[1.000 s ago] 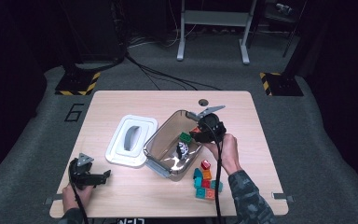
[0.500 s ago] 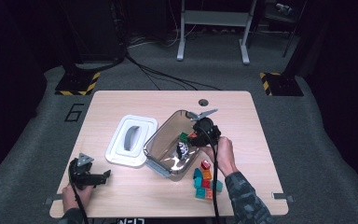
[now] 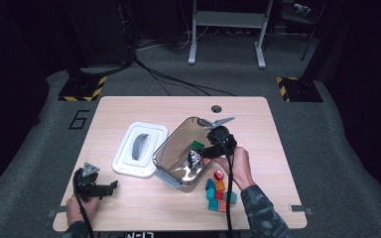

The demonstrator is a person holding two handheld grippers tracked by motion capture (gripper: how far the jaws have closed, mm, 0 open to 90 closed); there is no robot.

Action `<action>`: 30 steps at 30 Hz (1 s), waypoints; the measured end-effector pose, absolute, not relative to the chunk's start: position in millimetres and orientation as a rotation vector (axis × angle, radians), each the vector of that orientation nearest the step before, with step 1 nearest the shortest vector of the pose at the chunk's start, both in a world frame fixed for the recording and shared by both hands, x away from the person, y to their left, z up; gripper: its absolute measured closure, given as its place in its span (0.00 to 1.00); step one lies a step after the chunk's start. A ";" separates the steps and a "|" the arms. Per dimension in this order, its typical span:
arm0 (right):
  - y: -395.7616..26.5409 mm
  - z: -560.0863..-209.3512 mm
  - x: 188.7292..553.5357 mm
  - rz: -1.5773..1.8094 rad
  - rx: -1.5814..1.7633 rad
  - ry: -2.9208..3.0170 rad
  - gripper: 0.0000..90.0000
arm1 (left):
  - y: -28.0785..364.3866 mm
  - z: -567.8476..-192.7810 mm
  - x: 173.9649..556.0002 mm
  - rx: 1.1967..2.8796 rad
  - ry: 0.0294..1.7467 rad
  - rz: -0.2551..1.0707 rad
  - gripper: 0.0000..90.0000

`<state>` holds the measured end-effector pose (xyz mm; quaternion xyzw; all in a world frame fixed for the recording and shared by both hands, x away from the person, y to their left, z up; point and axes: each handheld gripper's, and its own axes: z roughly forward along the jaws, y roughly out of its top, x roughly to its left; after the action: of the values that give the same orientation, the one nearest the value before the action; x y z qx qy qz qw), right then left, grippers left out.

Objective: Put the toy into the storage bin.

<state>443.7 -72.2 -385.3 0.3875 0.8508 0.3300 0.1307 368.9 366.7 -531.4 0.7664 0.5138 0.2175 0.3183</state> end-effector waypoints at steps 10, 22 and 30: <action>-96.6 -375.7 423.6 1.031 1.136 2.408 0.15 | 366.7 -531.4 368.9 2.016 1.351 0.570 0.00; -136.7 -399.3 398.4 1.012 1.188 2.399 0.00 | 366.6 -531.4 368.9 2.016 1.352 0.570 0.00; -156.2 -430.0 377.7 0.971 1.264 2.420 0.00 | 366.2 -532.0 369.0 2.009 1.353 0.579 0.00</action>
<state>377.7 -156.2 -430.0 0.4328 0.8290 0.3327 0.1215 369.0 366.2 -532.0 0.7643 0.5148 0.2203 0.3200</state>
